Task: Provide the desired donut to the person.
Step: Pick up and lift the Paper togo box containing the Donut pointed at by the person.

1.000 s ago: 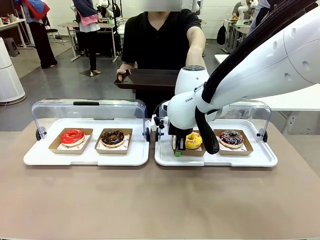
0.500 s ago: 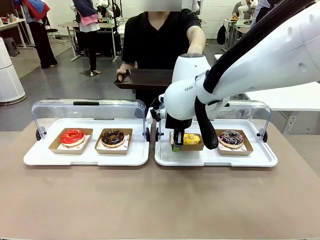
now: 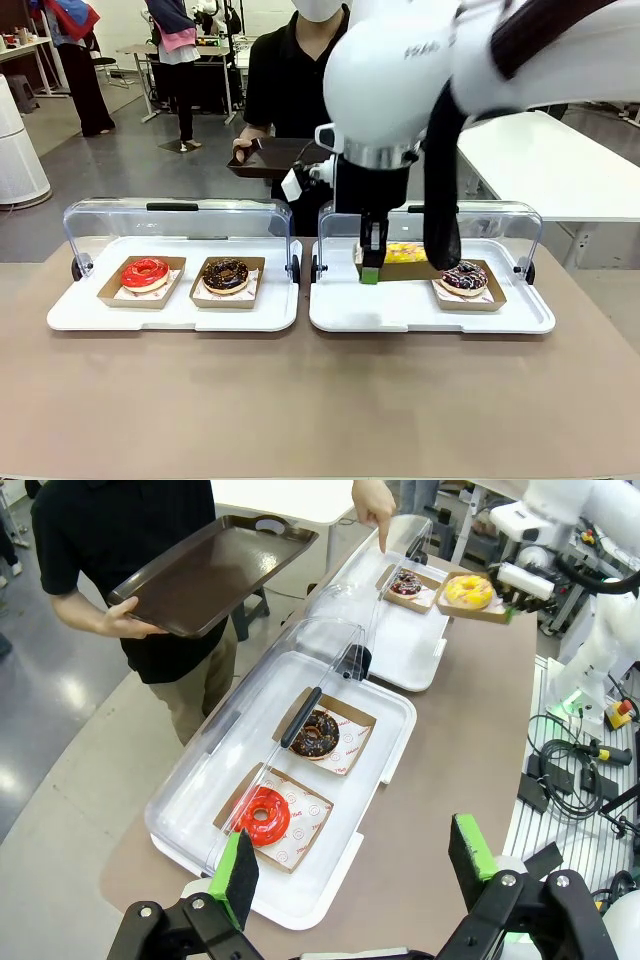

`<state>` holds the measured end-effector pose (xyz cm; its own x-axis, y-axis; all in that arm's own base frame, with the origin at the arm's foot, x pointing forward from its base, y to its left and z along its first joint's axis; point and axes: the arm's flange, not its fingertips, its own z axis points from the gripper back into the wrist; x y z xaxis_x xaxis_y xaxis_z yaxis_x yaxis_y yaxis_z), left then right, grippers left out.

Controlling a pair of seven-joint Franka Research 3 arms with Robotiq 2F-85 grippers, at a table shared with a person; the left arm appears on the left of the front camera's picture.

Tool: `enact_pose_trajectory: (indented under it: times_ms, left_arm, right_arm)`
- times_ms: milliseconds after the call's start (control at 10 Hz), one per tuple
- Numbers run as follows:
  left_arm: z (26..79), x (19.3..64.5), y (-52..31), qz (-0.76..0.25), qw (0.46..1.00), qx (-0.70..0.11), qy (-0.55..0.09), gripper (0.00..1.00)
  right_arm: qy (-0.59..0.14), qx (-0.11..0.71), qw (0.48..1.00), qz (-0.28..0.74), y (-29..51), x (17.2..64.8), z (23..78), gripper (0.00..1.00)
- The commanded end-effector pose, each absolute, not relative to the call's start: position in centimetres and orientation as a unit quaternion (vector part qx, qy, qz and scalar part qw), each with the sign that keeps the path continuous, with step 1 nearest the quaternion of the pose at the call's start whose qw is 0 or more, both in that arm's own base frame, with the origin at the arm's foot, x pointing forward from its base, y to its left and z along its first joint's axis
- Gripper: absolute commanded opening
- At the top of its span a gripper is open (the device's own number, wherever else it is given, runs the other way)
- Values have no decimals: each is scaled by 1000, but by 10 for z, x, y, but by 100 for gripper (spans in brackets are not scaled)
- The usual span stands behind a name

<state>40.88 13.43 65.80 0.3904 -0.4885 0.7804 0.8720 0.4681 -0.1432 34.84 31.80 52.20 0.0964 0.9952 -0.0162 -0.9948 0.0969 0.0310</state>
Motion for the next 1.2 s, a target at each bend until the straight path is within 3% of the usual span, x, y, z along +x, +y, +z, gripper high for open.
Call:
enact_pose_trajectory:
  times_ms: [0,500,800,900,1100]
  left_arm:
    - [660,408,134,-434,783,-283,-344,100]
    - [660,408,134,-434,783,-283,-344,100]
    - [660,408,134,-434,783,-283,-344,100]
    - [660,408,134,-434,783,-283,-344,100]
    - [660,408,134,-434,783,-283,-344,100]
  right_arm:
    - [11,-10,746,666,324,335,548,0]
    - [-28,-10,759,650,347,373,628,0]
    - [-20,29,749,662,337,412,612,0]
    - [-34,4,755,655,340,389,621,0]
    - [-34,4,755,655,340,389,621,0]
